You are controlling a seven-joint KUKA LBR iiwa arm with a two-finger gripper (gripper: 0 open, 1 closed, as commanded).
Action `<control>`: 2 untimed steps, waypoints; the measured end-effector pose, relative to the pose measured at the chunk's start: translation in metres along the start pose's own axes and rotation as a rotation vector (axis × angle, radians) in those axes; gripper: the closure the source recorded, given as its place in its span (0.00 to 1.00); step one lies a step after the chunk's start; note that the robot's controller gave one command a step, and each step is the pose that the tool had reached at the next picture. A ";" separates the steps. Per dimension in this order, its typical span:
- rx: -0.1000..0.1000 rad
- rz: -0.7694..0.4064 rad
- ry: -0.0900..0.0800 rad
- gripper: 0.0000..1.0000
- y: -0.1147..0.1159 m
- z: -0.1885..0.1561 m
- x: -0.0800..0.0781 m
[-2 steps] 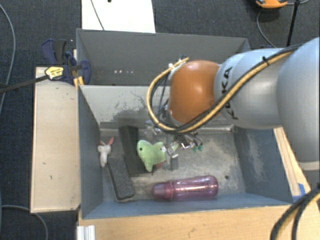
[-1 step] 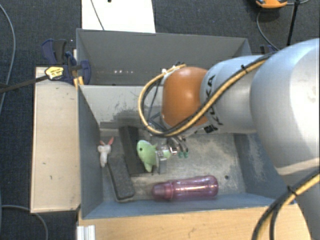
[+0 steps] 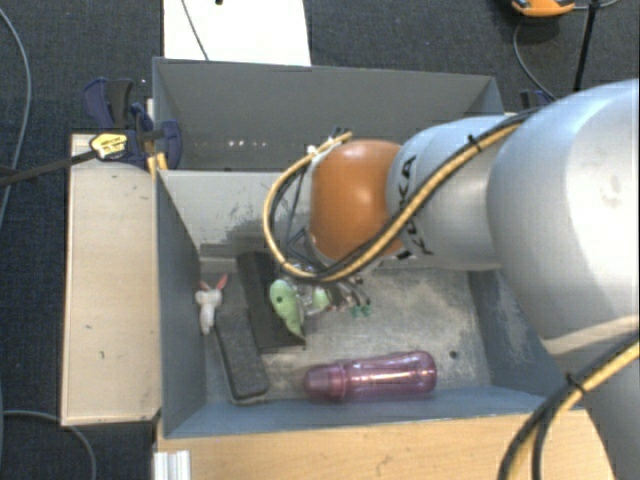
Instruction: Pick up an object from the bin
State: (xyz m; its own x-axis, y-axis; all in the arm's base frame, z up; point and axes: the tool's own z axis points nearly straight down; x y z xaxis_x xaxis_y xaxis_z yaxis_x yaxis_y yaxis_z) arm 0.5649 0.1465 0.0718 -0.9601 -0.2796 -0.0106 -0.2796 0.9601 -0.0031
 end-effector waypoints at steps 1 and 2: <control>0.000 0.000 0.000 1.00 0.000 0.000 0.000; 0.000 0.001 0.001 1.00 0.000 -0.003 0.001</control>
Offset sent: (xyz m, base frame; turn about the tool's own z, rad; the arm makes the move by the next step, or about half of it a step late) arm 0.0001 0.0001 0.1102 0.0000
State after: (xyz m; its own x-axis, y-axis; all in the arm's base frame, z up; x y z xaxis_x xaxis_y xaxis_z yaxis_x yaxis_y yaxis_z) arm 0.5639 0.1462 0.0750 -0.9602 -0.2790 -0.0098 -0.2790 0.9603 -0.0029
